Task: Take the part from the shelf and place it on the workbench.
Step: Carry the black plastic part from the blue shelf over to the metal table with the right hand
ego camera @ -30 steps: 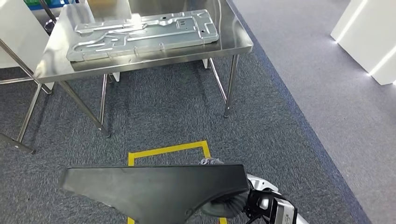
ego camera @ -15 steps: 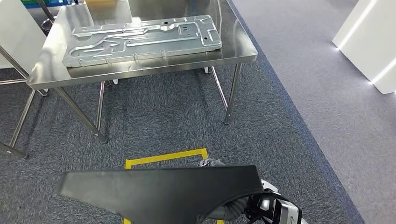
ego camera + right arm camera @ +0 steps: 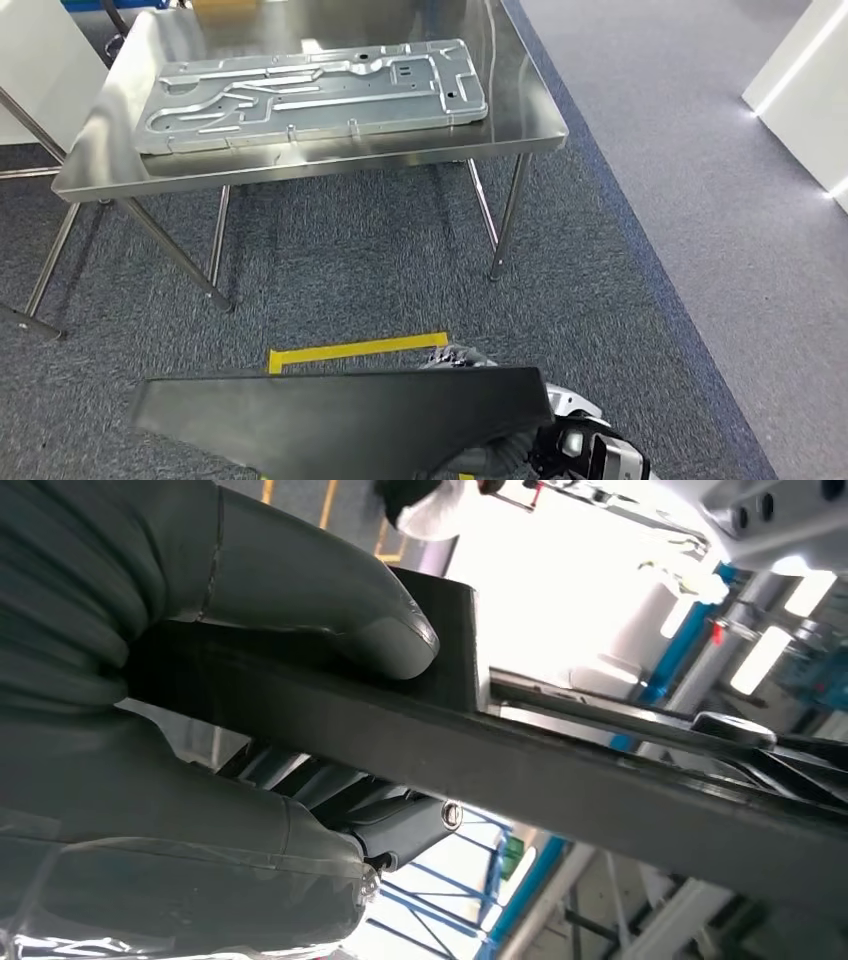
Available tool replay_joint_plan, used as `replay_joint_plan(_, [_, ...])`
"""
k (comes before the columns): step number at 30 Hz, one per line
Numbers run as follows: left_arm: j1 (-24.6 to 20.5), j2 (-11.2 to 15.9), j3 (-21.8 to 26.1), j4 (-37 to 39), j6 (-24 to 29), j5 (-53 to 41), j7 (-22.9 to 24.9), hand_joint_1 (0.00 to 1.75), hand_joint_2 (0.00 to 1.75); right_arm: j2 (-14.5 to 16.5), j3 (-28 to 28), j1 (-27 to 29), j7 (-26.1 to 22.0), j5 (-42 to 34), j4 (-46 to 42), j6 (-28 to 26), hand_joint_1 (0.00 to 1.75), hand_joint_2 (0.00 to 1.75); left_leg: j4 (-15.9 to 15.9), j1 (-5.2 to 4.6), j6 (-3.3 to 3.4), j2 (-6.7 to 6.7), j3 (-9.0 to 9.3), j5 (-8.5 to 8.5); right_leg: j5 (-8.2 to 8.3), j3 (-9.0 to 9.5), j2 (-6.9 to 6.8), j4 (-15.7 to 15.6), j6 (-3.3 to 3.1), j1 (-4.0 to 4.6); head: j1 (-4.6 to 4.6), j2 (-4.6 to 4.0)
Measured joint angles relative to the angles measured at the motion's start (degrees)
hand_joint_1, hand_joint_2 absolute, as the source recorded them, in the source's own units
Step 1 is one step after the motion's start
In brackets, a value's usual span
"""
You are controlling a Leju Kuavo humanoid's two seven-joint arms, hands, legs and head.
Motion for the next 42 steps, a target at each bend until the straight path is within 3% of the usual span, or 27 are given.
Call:
replay_joint_plan(2, [-0.2,0.0,0.0,0.0,-0.1,0.0,0.0,0.00,0.00,0.0,-0.3,0.0,0.0,-0.3,-0.1,0.3,1.75,1.75,5.9,0.06,-0.32,1.04,-3.50,-1.17,-0.77,1.27,-0.46,-0.4,-0.59,0.06,-0.14,0.00])
replay_joint_plan(3, [-0.2,0.0,0.0,0.0,-0.1,-0.1,0.0,0.00,0.00,-0.1,-0.4,0.0,0.0,-0.4,-0.1,0.5,1.75,1.75,9.0,0.07,-0.47,1.27,-5.81,-2.60,-1.23,1.76,-0.62,-0.4,-0.74,0.13,-0.21,0.00])
replay_joint_plan(5, [0.0,0.0,0.0,0.0,-0.1,-0.1,0.0,0.00,0.00,-0.1,-0.5,0.1,0.0,-0.4,-0.1,0.7,1.75,1.75,12.0,0.12,-0.71,1.44,-9.32,-4.65,-2.23,2.85,-0.77,-0.4,-0.82,0.23,-0.21,0.00])
replay_joint_plan(6, [0.1,0.0,0.0,0.0,-0.1,-0.1,0.0,0.00,0.00,-0.2,-0.6,0.2,0.0,-0.4,-0.1,0.7,1.75,1.75,11.2,0.15,-0.76,1.51,-9.92,-4.15,-2.76,3.51,-0.78,-0.4,-0.78,0.26,-0.21,0.00])
replay_joint_plan(7, [0.2,0.0,0.0,0.0,-0.1,-0.1,0.0,0.00,0.00,-0.2,-0.6,0.3,0.0,-0.4,-0.2,0.8,1.75,1.75,8.6,0.18,-0.72,1.58,-9.67,-2.27,-3.31,4.25,-0.78,-0.4,-0.68,0.28,-0.21,0.00])
replay_joint_plan(9, [0.3,0.0,0.0,0.0,-0.1,-0.1,0.0,0.00,0.00,-0.3,-0.8,0.4,0.0,-0.5,-0.2,0.8,1.75,1.75,1.7,0.07,-0.42,1.71,-8.25,3.07,-4.44,5.51,-0.81,-0.4,-0.29,0.34,-0.16,0.00])
replay_joint_plan(10, [0.3,0.0,0.0,0.0,-0.1,-0.1,0.0,0.00,0.00,-0.3,-0.8,0.5,0.0,-0.5,-0.3,0.8,1.75,1.75,-0.5,-0.11,-0.09,1.80,-7.66,4.62,-4.92,5.87,-0.80,-0.4,0.03,0.36,-0.15,0.00])
replay_joint_plan(11, [0.3,-0.1,0.0,0.0,-0.2,-0.1,0.0,0.00,0.00,-0.3,-0.8,0.6,0.0,-0.6,-0.3,0.8,1.75,1.75,-1.7,-0.32,0.31,1.86,-7.38,5.43,-5.30,6.18,-0.79,-0.3,0.40,0.37,-0.12,0.00])
replay_joint_plan(14, [0.3,-0.1,0.0,0.0,-0.2,-0.1,0.0,0.00,0.00,-0.4,-1.0,0.8,0.0,-0.6,-0.7,0.9,1.75,1.75,-2.1,-0.49,1.66,1.82,-6.25,4.99,-5.81,6.87,-0.87,0.5,1.46,0.33,-0.08,-0.01])
replay_joint_plan(16, [0.2,-0.1,0.0,0.0,-0.3,-0.1,-0.1,0.00,0.00,-0.4,-1.3,0.8,0.0,-0.7,-1.1,0.9,1.75,1.75,-2.5,-0.40,2.41,1.73,-4.95,4.46,-6.60,5.22,-1.12,4.1,1.92,0.27,0.02,-0.01])
replay_joint_plan(19, [0.2,-0.1,0.0,0.0,-0.4,-0.1,-0.1,0.00,0.00,-0.4,-1.7,1.0,0.0,-0.8,-1.3,1.0,1.75,1.75,-2.6,-0.53,2.97,1.71,-3.59,3.25,-10.07,-1.92,-1.29,14.0,2.20,0.33,0.15,0.00])
replay_joint_plan(20, [0.2,-0.1,0.0,0.0,-0.4,-0.1,-0.1,0.00,0.00,-0.5,-1.8,1.1,0.0,-0.8,-1.3,1.0,1.75,1.75,-2.6,-0.63,3.01,1.69,-3.05,2.77,-10.63,-3.83,-1.30,15.6,2.15,0.36,0.16,0.00])
replay_joint_plan(21, [0.3,-0.1,0.0,0.0,-0.5,-0.1,-0.1,0.00,0.00,-0.5,-1.8,1.2,0.0,-0.8,-1.3,1.0,1.75,1.75,-2.6,-0.73,3.02,1.66,-2.38,2.22,-10.15,-4.84,-1.30,15.4,1.99,0.42,0.16,0.00])
replay_joint_plan(22, [0.3,-0.1,0.0,0.0,-0.5,-0.1,-0.1,0.00,0.00,-0.5,-1.8,1.3,0.0,-0.8,-1.3,1.0,1.75,1.75,-2.6,-0.81,2.98,1.61,-1.58,1.62,-8.46,-4.90,-1.31,13.4,1.67,0.55,0.16,0.00])
replay_joint_plan(24, [0.3,-0.1,0.0,0.0,-0.6,-0.1,-0.1,0.00,0.00,-0.5,-2.0,1.3,0.0,-0.8,-1.5,1.0,1.75,1.75,-2.7,-0.92,2.74,1.57,0.06,0.38,-2.80,-3.41,-1.34,6.3,0.65,1.11,0.14,0.00])
replay_joint_plan(26, [0.3,-0.3,0.0,0.1,-0.6,-0.1,-0.2,0.00,0.00,-0.6,-2.2,1.3,0.0,-0.9,-1.7,1.1,1.75,1.75,-2.9,-0.89,2.20,1.49,0.86,-0.57,0.54,-2.35,-1.42,1.7,-0.21,1.70,0.11,0.00])
replay_joint_plan(29, [0.2,-0.4,0.0,0.1,-0.6,-0.1,-0.2,0.00,0.00,-0.7,-2.3,1.3,0.1,-1.0,-2.1,1.2,1.75,1.75,-2.7,-0.85,1.23,1.53,1.56,-0.73,0.58,-1.18,-1.40,0.2,-0.93,1.73,0.09,0.00])
replay_joint_plan(31, [0.0,-0.4,0.0,0.1,-0.6,0.0,-0.2,0.00,0.00,-0.7,-2.4,1.3,0.1,-1.2,-2.4,1.4,1.75,1.75,0.4,-0.82,0.78,1.65,0.59,-0.98,0.11,0.52,-1.44,-0.8,-1.43,1.39,-0.05,0.00])
replay_joint_plan(34, [0.0,-0.4,0.0,0.1,-0.7,0.0,-0.2,0.00,0.00,-0.7,-2.5,1.2,0.1,-1.5,-2.5,1.9,1.75,1.75,9.5,-0.41,0.03,1.71,-5.60,-4.18,-1.08,2.33,-1.55,-1.2,-1.66,1.08,-0.23,-0.01])
replay_joint_plan(36, [0.3,-0.4,0.0,0.1,-0.6,0.0,-0.2,0.00,0.00,-0.8,-2.5,1.3,0.1,-1.6,-2.5,2.0,1.75,1.75,11.5,-0.05,-0.53,1.73,-8.69,-5.73,-2.19,3.61,-1.44,-1.2,-1.45,0.92,-0.23,0.00])
replay_joint_plan(37, [0.4,-0.4,0.0,0.1,-0.6,0.1,-0.2,0.00,0.00,-0.8,-2.5,1.3,0.2,-1.6,-2.6,2.1,1.75,1.75,9.9,0.16,-0.79,1.74,-9.08,-4.76,-2.82,4.43,-1.38,-1.2,-1.28,0.82,-0.23,0.00])
replay_joint_plan(38, [0.4,-0.4,0.0,0.1,-0.6,0.1,-0.2,0.00,0.00,-0.8,-2.5,1.3,0.2,-1.7,-2.6,2.3,1.75,1.75,6.9,0.37,-1.02,1.76,-8.77,-2.41,-3.49,5.31,-1.35,-1.2,-1.04,0.74,-0.22,0.00])
replay_joint_plan(39, [0.5,-0.4,0.0,0.1,-0.6,0.1,-0.2,0.00,0.00,-0.8,-2.6,1.3,0.2,-1.7,-2.6,2.4,1.75,1.75,3.4,0.57,-1.13,1.84,-8.19,1.04,-4.15,6.05,-1.34,-1.2,-0.75,0.69,-0.22,0.00])
replay_joint_plan(41, [0.6,-0.4,0.0,0.1,-0.5,0.1,-0.2,0.00,0.00,-0.8,-2.6,1.3,0.3,-1.8,-2.6,2.7,1.75,1.75,-1.2,0.46,-0.76,2.13,-7.40,5.31,-5.34,7.03,-1.29,-1.0,-0.01,0.69,-0.20,-0.01])
replay_joint_plan(42, [0.6,-0.4,0.0,0.1,-0.5,0.1,-0.2,0.00,0.00,-0.8,-2.6,1.3,0.3,-1.8,-2.6,2.8,1.75,1.75,-1.8,0.31,-0.32,2.22,-7.30,6.06,-5.75,7.27,-1.27,-0.9,0.41,0.70,-0.19,-0.01])
